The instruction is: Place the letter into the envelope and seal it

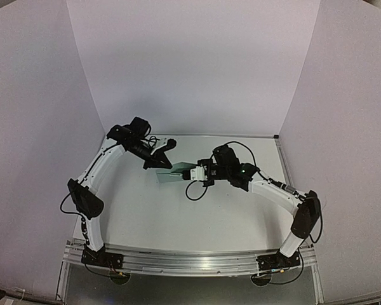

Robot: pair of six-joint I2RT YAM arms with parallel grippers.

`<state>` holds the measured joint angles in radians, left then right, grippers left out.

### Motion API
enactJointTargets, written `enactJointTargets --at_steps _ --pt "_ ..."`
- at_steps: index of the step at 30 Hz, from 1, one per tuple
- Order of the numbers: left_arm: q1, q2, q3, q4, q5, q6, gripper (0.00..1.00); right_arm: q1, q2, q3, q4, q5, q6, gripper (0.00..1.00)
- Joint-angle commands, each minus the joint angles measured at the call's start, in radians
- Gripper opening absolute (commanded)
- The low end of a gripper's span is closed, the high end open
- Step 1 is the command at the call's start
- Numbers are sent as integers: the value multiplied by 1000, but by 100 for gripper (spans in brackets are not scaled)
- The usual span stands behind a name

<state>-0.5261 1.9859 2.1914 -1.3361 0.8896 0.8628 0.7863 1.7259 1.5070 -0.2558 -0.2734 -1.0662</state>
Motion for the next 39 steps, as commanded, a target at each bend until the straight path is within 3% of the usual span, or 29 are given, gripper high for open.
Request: enactJointTargets --at_steps 1,6,14,20,27,39 --pt "-23 -6 25 -349 16 -45 0 -5 60 99 -114 49 145 0" --pt "-36 -18 11 -278 22 -128 0 -5 110 154 -154 68 268 0" --pt "-35 -19 -24 -295 22 -95 0 -10 109 168 -113 91 488 0" --pt "-21 -16 -27 -254 21 -131 0 -19 23 26 116 178 613 0" --pt "-12 -38 -25 -163 21 -217 0 -19 -34 -75 187 211 608 0" --pt "-12 -21 14 -181 32 -222 0 -20 -29 -105 169 335 562 0"
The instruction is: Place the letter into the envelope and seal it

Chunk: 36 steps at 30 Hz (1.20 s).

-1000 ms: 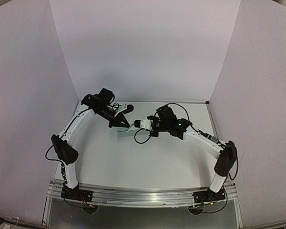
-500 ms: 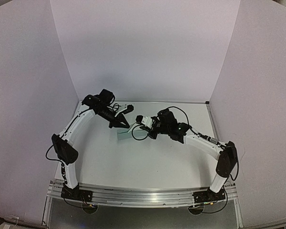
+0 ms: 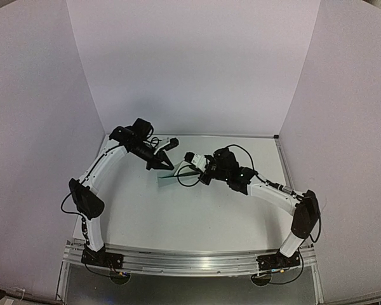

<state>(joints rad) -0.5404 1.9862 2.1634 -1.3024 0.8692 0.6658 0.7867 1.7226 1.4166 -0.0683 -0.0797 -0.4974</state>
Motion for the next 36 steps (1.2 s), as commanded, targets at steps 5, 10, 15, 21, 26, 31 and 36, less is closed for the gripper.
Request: enactJointTargets --at_steps 5,10,15,21,26,31,36 --pt "2 -17 42 -206 86 -49 0 -18 -17 -18 -33 110 -17 0" --pt "0 -23 33 -153 114 -108 0 0 -1 -5 -50 105 -73 0" --pt "-1 -39 5 -62 109 -189 0 20 20 22 -87 88 -144 0" --pt "-2 -40 -6 -30 101 -219 0 28 50 73 -193 55 -236 0" --pt "-17 -43 -25 -9 116 -224 0 61 97 123 -241 80 -288 0" --pt "-26 -36 -17 17 111 -240 0 88 123 151 -252 80 -313 0" --pt "-38 -29 -31 47 117 -247 0 102 151 184 -269 80 -315 0"
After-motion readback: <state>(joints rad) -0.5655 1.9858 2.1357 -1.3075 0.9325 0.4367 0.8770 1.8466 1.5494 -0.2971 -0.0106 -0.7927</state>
